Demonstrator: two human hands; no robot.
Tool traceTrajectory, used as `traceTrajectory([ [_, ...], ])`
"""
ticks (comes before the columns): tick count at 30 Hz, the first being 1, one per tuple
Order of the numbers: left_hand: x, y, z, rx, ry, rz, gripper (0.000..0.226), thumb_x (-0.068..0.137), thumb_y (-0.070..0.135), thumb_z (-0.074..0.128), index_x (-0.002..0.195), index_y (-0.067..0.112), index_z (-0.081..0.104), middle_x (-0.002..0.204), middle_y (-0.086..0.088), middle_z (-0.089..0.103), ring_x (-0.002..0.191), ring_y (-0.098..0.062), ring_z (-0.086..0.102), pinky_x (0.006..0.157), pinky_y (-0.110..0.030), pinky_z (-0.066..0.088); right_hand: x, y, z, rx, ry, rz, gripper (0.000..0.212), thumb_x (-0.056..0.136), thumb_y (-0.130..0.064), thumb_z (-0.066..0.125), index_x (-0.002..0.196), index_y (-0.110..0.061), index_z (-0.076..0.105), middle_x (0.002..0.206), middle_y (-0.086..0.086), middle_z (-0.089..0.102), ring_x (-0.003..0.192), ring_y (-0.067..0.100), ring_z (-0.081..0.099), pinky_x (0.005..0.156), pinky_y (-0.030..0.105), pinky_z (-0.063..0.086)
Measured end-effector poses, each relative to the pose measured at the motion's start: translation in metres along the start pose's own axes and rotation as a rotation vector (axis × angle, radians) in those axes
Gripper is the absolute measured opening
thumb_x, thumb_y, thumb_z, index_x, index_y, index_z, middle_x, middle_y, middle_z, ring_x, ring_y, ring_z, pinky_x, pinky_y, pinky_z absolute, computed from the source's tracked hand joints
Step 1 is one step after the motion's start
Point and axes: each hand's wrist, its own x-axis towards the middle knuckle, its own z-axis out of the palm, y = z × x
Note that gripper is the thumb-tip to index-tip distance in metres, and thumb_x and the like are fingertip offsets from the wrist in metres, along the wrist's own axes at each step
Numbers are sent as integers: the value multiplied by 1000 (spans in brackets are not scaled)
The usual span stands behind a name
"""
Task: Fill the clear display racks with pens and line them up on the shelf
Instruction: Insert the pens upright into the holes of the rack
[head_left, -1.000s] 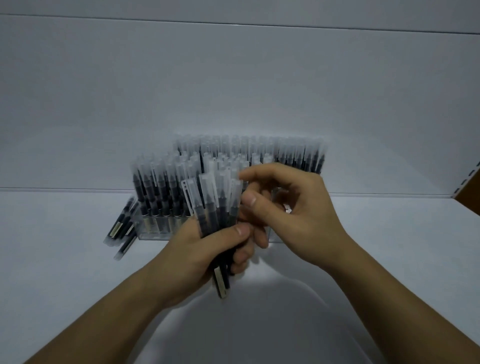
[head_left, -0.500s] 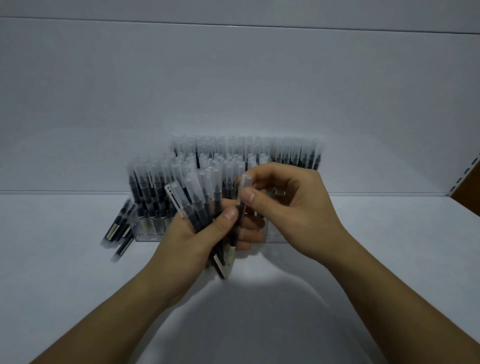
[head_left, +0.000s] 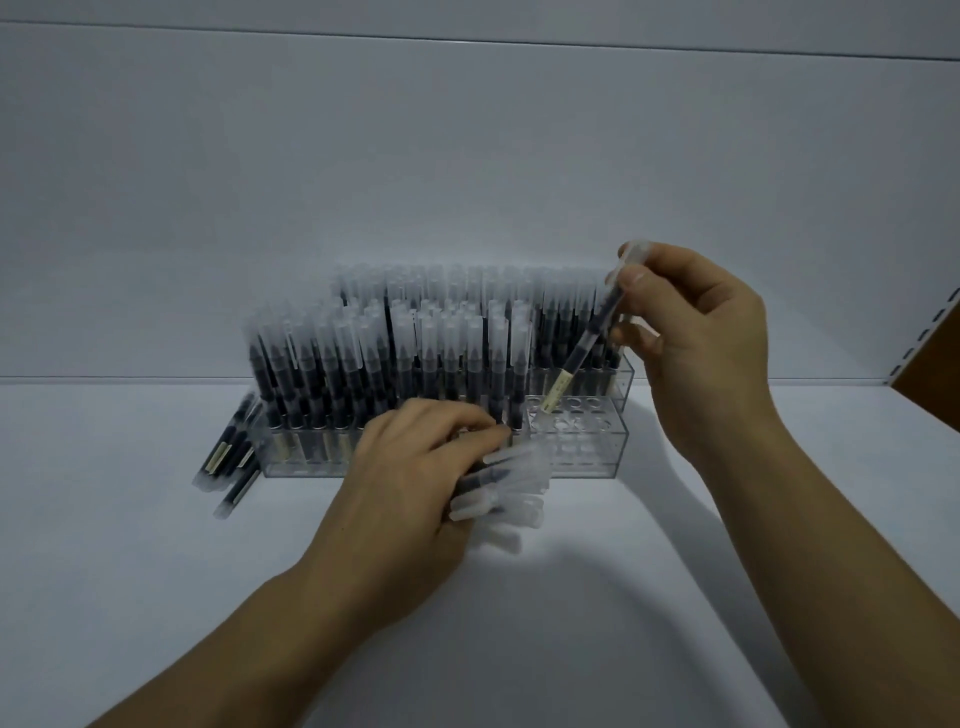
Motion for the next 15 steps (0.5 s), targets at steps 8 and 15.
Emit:
traceTrajectory([
  [8,1,-2,4,16,-80,-13,69,65,-7,78,129,15,65,128,6,62,118,-16,52,98,-40,47,0,12,1,-162,45,-127,16,91,-6,74,107,-8,71,88,8,66,73,16,63,67,24,56],
  [15,1,-1,6,60,-85,-14,70,65,-3,84,130,15,65,128,6,61,117,-17,52,95,-41,50,1,18,2,-262,32,-249,17,89,-10,78,104,-17,72,92,5,71,90,32,70,81,51,61],
])
